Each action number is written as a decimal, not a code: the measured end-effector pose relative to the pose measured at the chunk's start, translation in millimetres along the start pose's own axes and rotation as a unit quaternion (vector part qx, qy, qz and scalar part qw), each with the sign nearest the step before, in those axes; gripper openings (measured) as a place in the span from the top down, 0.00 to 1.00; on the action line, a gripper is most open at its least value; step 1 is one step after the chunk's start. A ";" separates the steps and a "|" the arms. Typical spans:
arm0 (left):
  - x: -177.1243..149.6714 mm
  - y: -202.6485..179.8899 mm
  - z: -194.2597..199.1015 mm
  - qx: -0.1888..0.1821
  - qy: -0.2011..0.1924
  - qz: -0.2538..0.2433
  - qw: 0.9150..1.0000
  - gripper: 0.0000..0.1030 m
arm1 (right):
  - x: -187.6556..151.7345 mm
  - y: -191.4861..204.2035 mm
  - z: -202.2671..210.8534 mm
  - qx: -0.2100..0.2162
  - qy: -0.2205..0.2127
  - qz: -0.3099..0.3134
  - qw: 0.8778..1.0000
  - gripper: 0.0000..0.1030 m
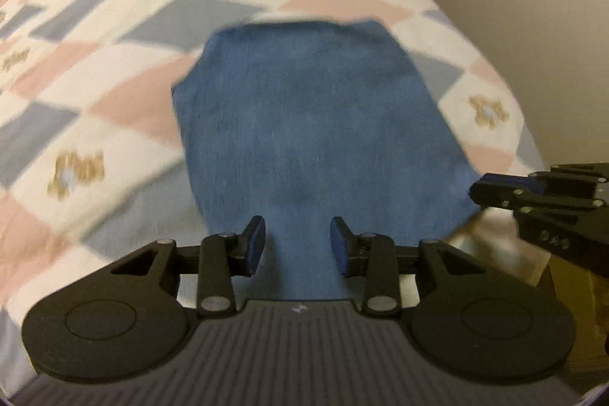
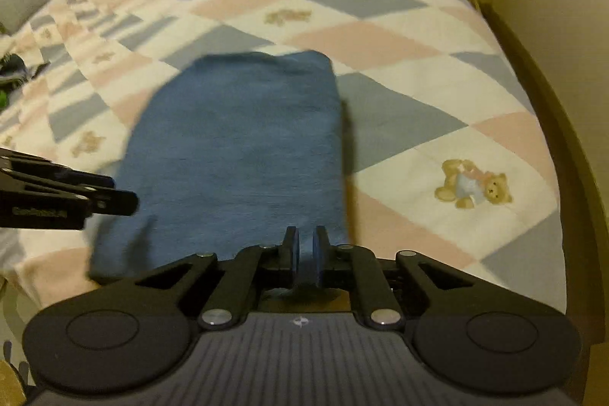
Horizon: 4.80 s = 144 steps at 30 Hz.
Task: Fold clothes
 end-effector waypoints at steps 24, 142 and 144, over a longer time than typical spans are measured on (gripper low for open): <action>-59.5 -25.9 225.1 0.057 -0.064 0.030 0.996 0.36 | -53.2 64.1 176.9 0.034 -0.032 -0.147 0.988 0.28; 47.2 97.8 -98.3 -0.291 0.084 0.200 0.932 0.26 | 70.6 -67.3 -133.0 0.379 0.193 -0.131 0.896 0.33; 49.0 100.8 -96.6 -0.280 0.085 0.202 0.935 0.37 | 70.5 -64.4 -136.5 0.386 0.190 -0.141 0.892 0.38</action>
Point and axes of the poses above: each gripper's, at about its wrist camera, not at the fingertips, and z roughly against the way its jaws point, y to its left, x to its top, the point moved 6 cm from there along -z, roughly the way its jaws point, and after that the axes turned 10 degrees about y, right-handed, at the moved point
